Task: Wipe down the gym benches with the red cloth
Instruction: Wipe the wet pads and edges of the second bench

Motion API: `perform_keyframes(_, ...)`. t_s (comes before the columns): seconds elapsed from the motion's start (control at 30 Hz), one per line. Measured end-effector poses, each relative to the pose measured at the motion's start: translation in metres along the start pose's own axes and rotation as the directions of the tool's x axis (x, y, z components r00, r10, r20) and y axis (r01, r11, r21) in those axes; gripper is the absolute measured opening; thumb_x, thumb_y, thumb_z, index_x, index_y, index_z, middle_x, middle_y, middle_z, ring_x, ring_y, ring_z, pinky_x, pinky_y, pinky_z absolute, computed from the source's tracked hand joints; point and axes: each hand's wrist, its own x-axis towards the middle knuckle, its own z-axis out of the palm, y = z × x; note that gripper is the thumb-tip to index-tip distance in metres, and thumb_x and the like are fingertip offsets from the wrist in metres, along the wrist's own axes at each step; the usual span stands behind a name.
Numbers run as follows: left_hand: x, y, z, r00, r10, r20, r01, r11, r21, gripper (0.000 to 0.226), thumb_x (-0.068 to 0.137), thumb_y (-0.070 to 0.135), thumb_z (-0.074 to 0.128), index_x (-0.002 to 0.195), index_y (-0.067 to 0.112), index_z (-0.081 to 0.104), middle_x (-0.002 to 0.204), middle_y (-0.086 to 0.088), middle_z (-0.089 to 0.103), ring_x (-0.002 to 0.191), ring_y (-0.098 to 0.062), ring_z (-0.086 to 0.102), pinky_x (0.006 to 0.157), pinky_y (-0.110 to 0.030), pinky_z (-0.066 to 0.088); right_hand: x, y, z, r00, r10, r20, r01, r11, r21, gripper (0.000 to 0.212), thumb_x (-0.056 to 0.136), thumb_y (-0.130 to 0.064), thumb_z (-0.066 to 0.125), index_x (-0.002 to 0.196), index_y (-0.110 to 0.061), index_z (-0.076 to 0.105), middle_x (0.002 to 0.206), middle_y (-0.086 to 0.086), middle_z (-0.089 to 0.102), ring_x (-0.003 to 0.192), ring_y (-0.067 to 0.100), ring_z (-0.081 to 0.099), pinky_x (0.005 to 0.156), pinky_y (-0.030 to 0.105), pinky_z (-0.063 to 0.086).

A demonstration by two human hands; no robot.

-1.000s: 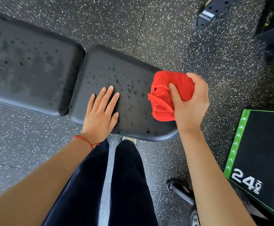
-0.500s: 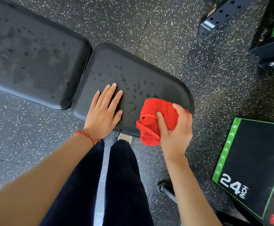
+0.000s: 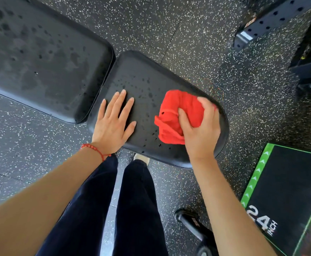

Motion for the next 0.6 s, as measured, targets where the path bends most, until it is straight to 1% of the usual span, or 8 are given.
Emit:
perform_keyframes(0.07,0.000,0.000,-0.001,1.000,-0.001,0.014,0.001,1.000,0.001,0.059,0.091,0.036,0.032,0.138,0.001,0.039,0.146,-0.023,0.032,0.134,-0.038,0.031,0.107,-0.057,0.024,-0.023,0.001,-0.003,0.999,-0.014,0.043,0.013,1.000,0.010,0.046,0.073,-0.026,0.075,0.108,0.000,0.060,0.098,0.019,0.062,0.089,0.028,0.060,0.077,0.026,0.042)
perform_keyframes(0.17,0.000,-0.003,-0.004,0.999,0.008,0.033,-0.008,1.000,-0.002,0.060,0.091,0.037,0.033,0.139,0.002,0.039,0.147,-0.022,0.032,0.135,-0.038,0.030,0.108,-0.056,0.025,-0.051,0.005,-0.006,0.992,-0.078,0.102,0.076,0.997,0.020,0.048,0.075,-0.036,0.070,0.106,-0.001,0.059,0.095,0.017,0.061,0.084,0.025,0.061,0.075,0.025,0.044)
perform_keyframes(0.23,-0.002,-0.006,-0.005,0.999,0.006,0.044,-0.006,1.000,-0.013,0.060,0.090,0.036,0.033,0.138,0.002,0.040,0.147,-0.021,0.032,0.135,-0.037,0.031,0.108,-0.056,0.025,-0.053,0.006,-0.006,0.986,-0.105,0.127,0.104,0.994,0.017,0.046,0.076,-0.041,0.064,0.108,-0.008,0.057,0.094,0.015,0.061,0.082,0.027,0.063,0.071,0.027,0.045)
perform_keyframes(0.3,-0.004,-0.009,-0.005,0.999,-0.006,0.034,0.007,1.000,-0.024,0.059,0.090,0.036,0.033,0.138,0.002,0.040,0.147,-0.021,0.032,0.135,-0.037,0.031,0.108,-0.056,0.025,-0.039,0.002,-0.003,0.980,-0.120,0.158,0.124,0.992,-0.018,0.045,0.075,-0.046,0.061,0.109,-0.017,0.053,0.096,0.014,0.061,0.081,0.028,0.063,0.065,0.033,0.048)
perform_keyframes(0.37,-0.008,-0.011,-0.004,0.999,-0.031,0.012,0.031,0.999,-0.041,0.059,0.090,0.036,0.034,0.138,0.001,0.041,0.147,-0.022,0.031,0.135,-0.038,0.030,0.107,-0.056,0.025,-0.020,-0.003,0.005,0.967,-0.156,0.199,0.170,0.984,-0.055,0.046,0.075,-0.048,0.059,0.109,-0.017,0.057,0.097,0.013,0.061,0.081,0.030,0.063,0.058,0.033,0.051)
perform_keyframes(0.47,-0.010,-0.014,-0.001,0.998,-0.061,-0.013,0.060,0.996,-0.064,0.059,0.090,0.036,0.035,0.138,0.001,0.041,0.147,-0.023,0.031,0.135,-0.037,0.029,0.108,-0.055,0.024,0.011,-0.016,0.025,0.957,-0.197,0.212,0.209,0.977,-0.036,0.048,0.076,-0.044,0.063,0.109,-0.010,0.061,0.098,0.016,0.061,0.083,0.033,0.063,0.060,0.036,0.050)
perform_keyframes(0.53,-0.009,-0.016,0.001,0.998,-0.063,-0.015,0.062,0.996,-0.065,0.059,0.091,0.036,0.036,0.138,0.001,0.040,0.147,-0.023,0.031,0.135,-0.036,0.029,0.108,-0.054,0.024,0.031,-0.026,0.041,0.966,-0.185,0.183,0.194,0.981,-0.031,0.046,0.077,-0.040,0.067,0.111,-0.009,0.060,0.099,0.016,0.060,0.086,0.035,0.062,0.062,0.037,0.048)
perform_keyframes(0.6,-0.009,-0.018,0.002,0.999,-0.053,-0.011,0.053,0.997,-0.060,0.059,0.091,0.036,0.036,0.138,0.001,0.040,0.147,-0.023,0.031,0.135,-0.037,0.030,0.108,-0.054,0.025,0.049,-0.036,0.055,0.975,-0.167,0.145,0.175,0.984,-0.044,0.046,0.079,-0.040,0.067,0.113,-0.010,0.058,0.102,0.015,0.060,0.089,0.034,0.060,0.064,0.038,0.045)
